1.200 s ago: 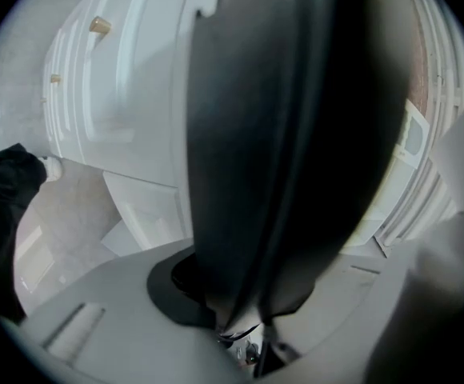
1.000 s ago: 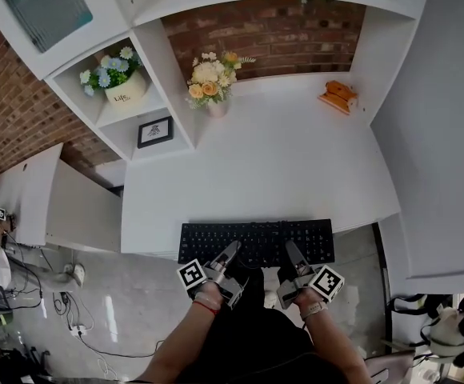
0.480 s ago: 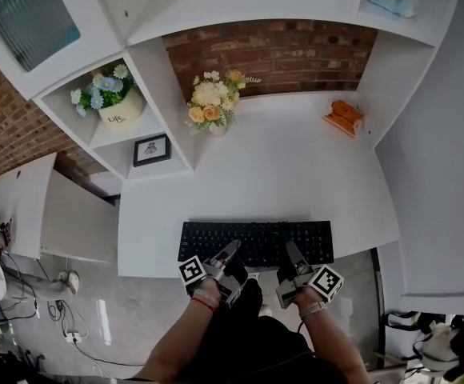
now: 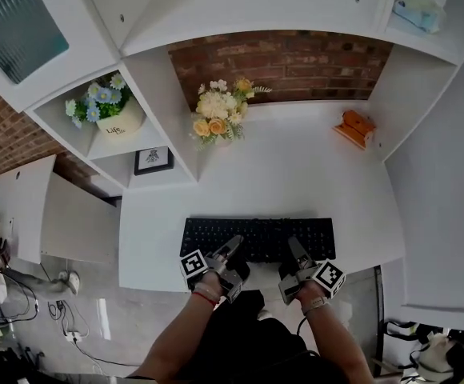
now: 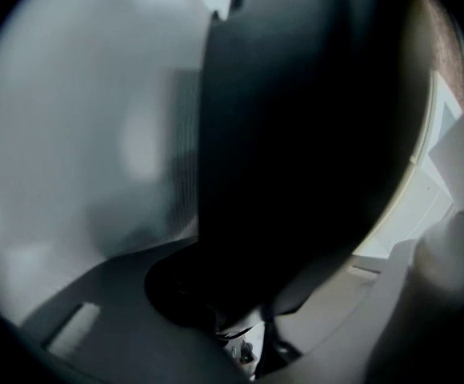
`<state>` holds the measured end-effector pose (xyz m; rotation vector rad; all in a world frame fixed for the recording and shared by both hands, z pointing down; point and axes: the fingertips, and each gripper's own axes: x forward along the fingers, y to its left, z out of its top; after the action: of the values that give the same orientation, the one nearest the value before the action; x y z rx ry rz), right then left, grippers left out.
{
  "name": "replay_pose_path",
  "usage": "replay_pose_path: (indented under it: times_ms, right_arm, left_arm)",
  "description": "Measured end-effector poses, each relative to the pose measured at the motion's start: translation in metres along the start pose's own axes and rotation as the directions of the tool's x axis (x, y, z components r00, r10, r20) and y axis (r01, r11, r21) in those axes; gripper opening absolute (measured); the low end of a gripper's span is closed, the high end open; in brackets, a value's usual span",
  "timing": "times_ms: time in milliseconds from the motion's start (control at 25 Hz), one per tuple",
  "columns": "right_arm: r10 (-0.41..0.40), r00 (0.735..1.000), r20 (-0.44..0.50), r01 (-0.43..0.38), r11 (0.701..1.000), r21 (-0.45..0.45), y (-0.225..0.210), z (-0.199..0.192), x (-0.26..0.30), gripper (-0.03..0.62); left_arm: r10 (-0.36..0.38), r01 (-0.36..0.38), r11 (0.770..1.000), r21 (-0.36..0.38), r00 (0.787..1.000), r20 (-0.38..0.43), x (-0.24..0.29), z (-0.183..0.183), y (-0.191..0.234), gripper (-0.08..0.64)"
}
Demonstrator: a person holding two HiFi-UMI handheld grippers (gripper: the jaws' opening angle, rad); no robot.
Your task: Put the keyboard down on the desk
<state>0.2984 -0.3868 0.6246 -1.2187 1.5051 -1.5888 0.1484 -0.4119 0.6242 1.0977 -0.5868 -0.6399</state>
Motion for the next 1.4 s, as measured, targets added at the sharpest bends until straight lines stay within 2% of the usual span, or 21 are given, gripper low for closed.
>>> replay_pose_path:
  times_ms: [200,360,520,840,920,1040,1160,1240,1320,1400]
  right_arm:
    - [-0.032,0.999,0.001,0.032,0.998,0.047,-0.003,0.008,0.018,0.077]
    - [0.01,1.0,0.009,-0.011,0.997,0.075,-0.002,0.015,0.034,0.075]
    - [-0.047,0.999,0.012,0.046,0.994,0.096,-0.003,0.019,0.043,0.075]
    - [-0.059,0.998,-0.003,0.059,0.988,0.142,-0.006,0.021,0.054,0.075]
    - [-0.068,0.998,0.0,0.067,0.987,0.149,-0.005,0.022,0.054,0.075]
    - [-0.069,0.998,0.005,0.067,0.986,0.153,-0.006,0.024,0.054,0.075]
    - [-0.068,0.998,0.005,0.066,0.986,0.15,-0.008,0.025,0.054,0.075]
    - [-0.076,0.997,0.007,0.074,0.985,0.158,-0.009,0.024,0.054,0.073]
    - [-0.1,0.995,0.011,0.097,0.981,0.167,-0.008,0.023,0.052,0.072]
    - [-0.107,0.994,0.015,0.103,0.979,0.174,-0.008,0.023,0.052,0.072]
  left_arm:
    - [0.001,-0.001,1.0,0.008,1.0,-0.007,0.015,0.013,-0.007,0.106]
    - [-0.009,0.009,1.0,0.022,1.0,-0.017,0.026,0.021,-0.015,0.124]
    - [-0.007,0.008,0.999,0.042,1.0,-0.026,0.036,0.028,-0.021,0.135]
    - [-0.02,0.02,0.999,0.045,1.0,-0.018,0.039,0.033,-0.022,0.144]
    - [-0.019,0.02,0.998,0.062,1.0,-0.02,0.036,0.03,-0.024,0.161]
    - [0.005,0.001,0.992,0.125,0.999,-0.051,0.032,0.021,-0.025,0.206]
    - [0.035,-0.012,0.978,0.209,0.994,-0.107,0.026,0.015,-0.022,0.23]
    - [0.06,-0.014,0.958,0.287,0.986,-0.155,0.022,0.01,-0.02,0.252]
    - [0.101,-0.013,0.924,0.381,0.972,-0.212,0.018,0.004,-0.018,0.272]
    - [0.15,-0.001,0.883,0.469,0.948,-0.28,0.013,-0.007,-0.015,0.284]
